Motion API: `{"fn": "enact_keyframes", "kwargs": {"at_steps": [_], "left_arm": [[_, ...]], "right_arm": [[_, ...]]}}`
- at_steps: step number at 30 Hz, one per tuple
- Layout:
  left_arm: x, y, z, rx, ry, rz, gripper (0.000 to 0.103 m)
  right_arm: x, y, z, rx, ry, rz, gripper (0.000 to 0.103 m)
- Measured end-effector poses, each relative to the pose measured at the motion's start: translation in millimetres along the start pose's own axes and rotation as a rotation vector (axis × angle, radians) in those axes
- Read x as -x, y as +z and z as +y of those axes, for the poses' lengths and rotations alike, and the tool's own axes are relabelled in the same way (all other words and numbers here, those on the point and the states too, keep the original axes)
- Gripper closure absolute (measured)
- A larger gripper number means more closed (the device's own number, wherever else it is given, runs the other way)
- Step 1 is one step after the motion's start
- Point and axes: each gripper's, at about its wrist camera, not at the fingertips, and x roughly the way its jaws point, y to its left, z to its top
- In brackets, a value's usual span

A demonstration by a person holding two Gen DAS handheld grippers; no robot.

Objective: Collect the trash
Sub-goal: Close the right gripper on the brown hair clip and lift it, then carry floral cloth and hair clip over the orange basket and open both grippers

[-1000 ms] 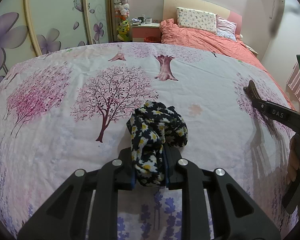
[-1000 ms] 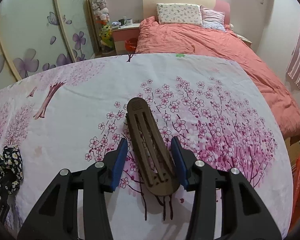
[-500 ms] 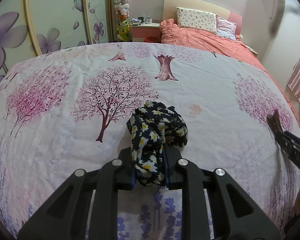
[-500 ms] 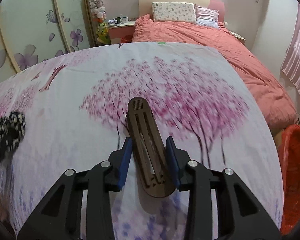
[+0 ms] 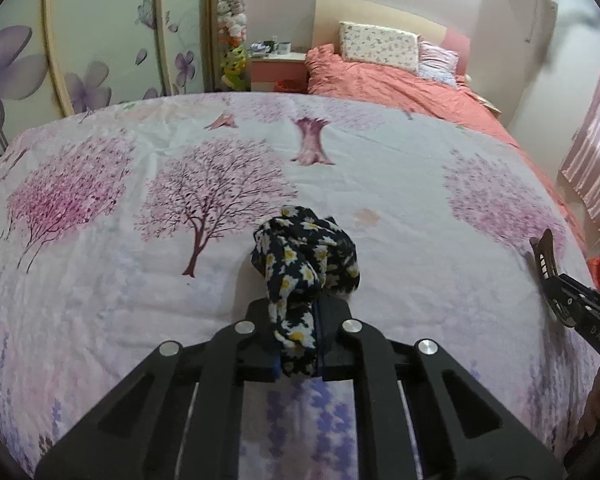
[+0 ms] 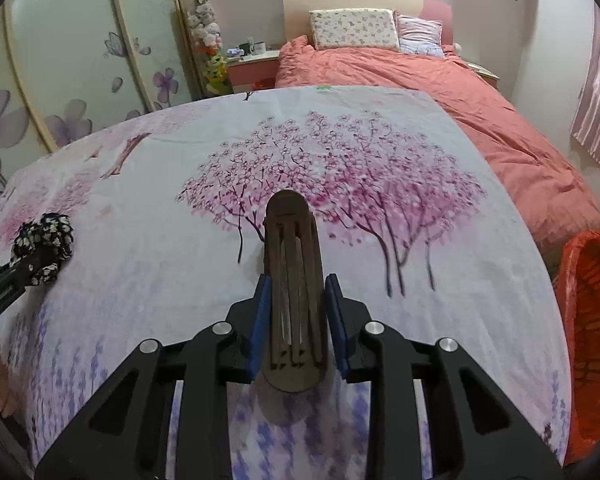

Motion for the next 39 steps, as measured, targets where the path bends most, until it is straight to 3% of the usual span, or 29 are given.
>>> {"fn": "enact_keyframes", "kwargs": {"at_steps": [9,18,29,39], "left_arm": [[34.2,-1.7,-35.3,-0.025,-0.056,-0.048,0.091],[77.0,0.9,-97.5,-0.102,-0.171,-0.122,0.091],[115.7,-1.6,-196.0,-0.203,-0.374,-0.163,0.091],[127.7,-17.4,-310.9,-0.337,-0.537,-0.146,0.091]], "right_arm": [[40.6,-7.3,-29.0,-0.088,0.048,-0.072,0.075],[98.5,-6.5,-61.8,-0.151,0.044,-0.204,0.075],[162.1,-22.6,-128.1,-0.265,-0.045,-0.361,0.075],[180.3,-45.7,-200.5,-0.405,-0.125,-0.427,0.075]]}}
